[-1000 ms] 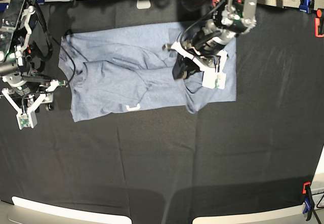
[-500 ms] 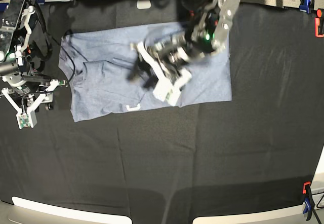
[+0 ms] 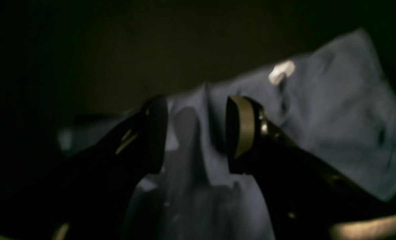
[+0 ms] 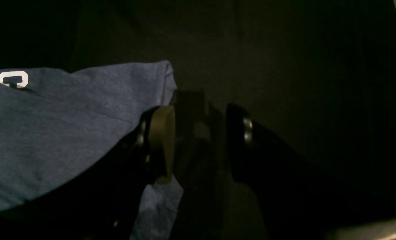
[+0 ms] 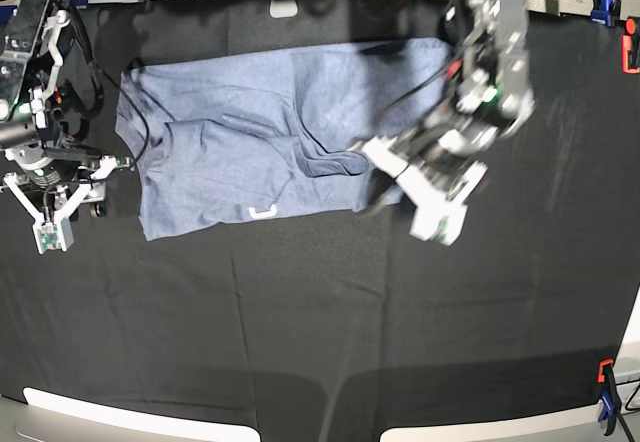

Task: Layout the t-shirt on the table in an organized manner, then fold the t-shirt properly
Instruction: 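Fold the shirt end with the left gripper toward the right gripper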

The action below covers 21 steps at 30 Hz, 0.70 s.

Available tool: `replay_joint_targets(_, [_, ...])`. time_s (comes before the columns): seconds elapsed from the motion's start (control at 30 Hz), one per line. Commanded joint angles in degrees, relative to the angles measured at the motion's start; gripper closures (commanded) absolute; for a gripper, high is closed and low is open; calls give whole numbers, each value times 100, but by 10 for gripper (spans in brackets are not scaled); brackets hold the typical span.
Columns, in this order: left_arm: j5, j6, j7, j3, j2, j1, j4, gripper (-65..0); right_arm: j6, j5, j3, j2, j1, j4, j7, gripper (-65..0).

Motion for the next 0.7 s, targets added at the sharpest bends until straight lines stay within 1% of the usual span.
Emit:
replay_joint_targets(0.0, [-160,-105,-146,-52,-17,-9,87,-263,-9,44,37,94,66,103,120,-250])
replay_joint_targets(0.07, [-179,-105,-184,-120,-155,186,87,-263,-9,44,37,96,66,103,120,-250])
replay_joint_targets(0.13, [-179,-103,-365,-107,-304,372,85,-262,-9,50,37,94,66,103,122,-250])
replay_joint_targets(0.27, [-175,-105,-730,-87,-332,579,-74,-262,-7,190,37,92,66,103,105,-250])
replay_joint_targets(0.47, [-175,-103,-951,315,-332,435,-944,-262,-7,170,37,94,63,103,31,-250])
replay_joint_targets(0.6, [-168,-101,-944,667,-332,175,-1010,-262,-4,170,37,94,66,103,31,-250])
replay_joint_targets(0.67, [-15,-76,-946,791,-330,22,-1010,-262,-4,170,37,94,63,103,31,-250])
